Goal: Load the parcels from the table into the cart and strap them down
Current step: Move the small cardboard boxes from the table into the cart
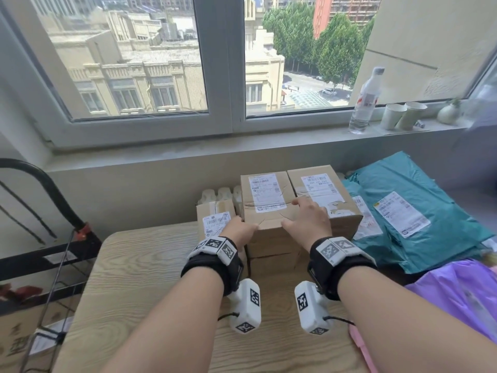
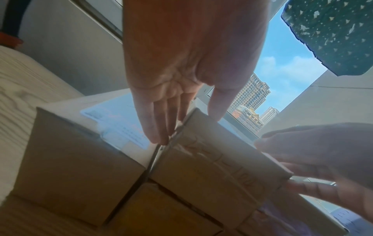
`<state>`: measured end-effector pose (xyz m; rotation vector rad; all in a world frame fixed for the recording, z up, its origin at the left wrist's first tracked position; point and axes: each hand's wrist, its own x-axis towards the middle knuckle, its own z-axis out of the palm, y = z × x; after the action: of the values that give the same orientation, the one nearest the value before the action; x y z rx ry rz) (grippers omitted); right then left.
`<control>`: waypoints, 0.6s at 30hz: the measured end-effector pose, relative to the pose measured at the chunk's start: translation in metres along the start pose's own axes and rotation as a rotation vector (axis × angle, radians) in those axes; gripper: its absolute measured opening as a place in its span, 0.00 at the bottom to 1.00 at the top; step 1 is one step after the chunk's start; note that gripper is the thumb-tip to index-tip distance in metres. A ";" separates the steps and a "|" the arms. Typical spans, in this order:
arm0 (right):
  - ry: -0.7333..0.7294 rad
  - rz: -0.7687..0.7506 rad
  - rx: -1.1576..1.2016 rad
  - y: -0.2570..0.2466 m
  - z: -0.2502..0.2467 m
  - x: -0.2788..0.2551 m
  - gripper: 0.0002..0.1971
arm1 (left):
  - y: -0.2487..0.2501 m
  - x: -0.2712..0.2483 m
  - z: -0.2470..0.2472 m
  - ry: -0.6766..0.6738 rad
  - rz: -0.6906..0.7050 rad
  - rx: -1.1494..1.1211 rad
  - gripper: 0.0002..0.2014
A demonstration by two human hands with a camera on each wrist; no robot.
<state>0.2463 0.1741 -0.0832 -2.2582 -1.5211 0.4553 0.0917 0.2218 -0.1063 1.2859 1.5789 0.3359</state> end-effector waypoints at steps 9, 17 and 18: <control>0.045 0.097 0.150 -0.018 -0.007 0.000 0.22 | -0.008 -0.014 -0.025 -0.040 0.004 -0.145 0.37; 0.154 0.114 0.199 -0.038 -0.014 -0.010 0.19 | -0.012 -0.034 -0.058 -0.088 0.098 -0.356 0.60; 0.179 0.115 0.213 -0.040 -0.014 -0.012 0.19 | -0.013 -0.037 -0.060 -0.106 0.114 -0.365 0.62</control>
<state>0.2163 0.1743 -0.0509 -2.1632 -1.2013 0.4136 0.0309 0.2076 -0.0702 1.0904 1.2865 0.5888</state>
